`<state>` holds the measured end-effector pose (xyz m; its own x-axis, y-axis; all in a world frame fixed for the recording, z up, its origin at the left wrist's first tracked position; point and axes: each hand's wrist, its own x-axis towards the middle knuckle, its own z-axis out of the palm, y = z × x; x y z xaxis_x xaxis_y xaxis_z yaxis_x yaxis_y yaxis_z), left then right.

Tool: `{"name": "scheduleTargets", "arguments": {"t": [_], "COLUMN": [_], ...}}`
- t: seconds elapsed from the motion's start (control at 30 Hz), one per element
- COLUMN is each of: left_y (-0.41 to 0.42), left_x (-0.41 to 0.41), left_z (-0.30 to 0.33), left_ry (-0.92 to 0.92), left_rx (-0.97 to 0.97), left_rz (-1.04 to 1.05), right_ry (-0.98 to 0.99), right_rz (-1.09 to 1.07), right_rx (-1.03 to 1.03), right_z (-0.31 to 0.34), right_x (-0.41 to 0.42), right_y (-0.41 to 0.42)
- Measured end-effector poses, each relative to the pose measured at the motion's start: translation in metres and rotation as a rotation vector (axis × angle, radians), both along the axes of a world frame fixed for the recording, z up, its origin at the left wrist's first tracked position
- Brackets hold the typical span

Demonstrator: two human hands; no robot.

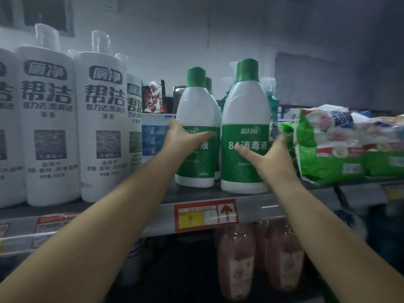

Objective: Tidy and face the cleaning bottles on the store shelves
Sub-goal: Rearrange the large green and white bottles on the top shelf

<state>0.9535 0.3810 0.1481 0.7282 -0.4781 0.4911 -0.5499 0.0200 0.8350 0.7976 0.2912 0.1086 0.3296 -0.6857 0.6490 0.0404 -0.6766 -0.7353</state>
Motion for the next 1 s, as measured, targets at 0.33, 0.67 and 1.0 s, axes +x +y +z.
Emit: {"name": "scheduleTargets", "arguments": {"t": [0.33, 0.67, 1.0], "left_y": [-0.003, 0.002, -0.005], "left_x": [0.009, 0.02, 0.038], "left_z": [-0.007, -0.006, -0.003], "left_ry": [-0.134, -0.147, -0.103], "left_rx": [-0.126, -0.154, -0.067], "left_rz": [0.213, 0.321, 0.509], "right_ry": [-0.103, -0.138, -0.138], "right_rz": [0.124, 0.184, 0.146], "right_rx": [0.019, 0.068, 0.018], "right_z": [-0.006, -0.009, -0.011], "right_x": [0.002, 0.005, 0.007], "right_y": [-0.011, -0.024, -0.02]}}
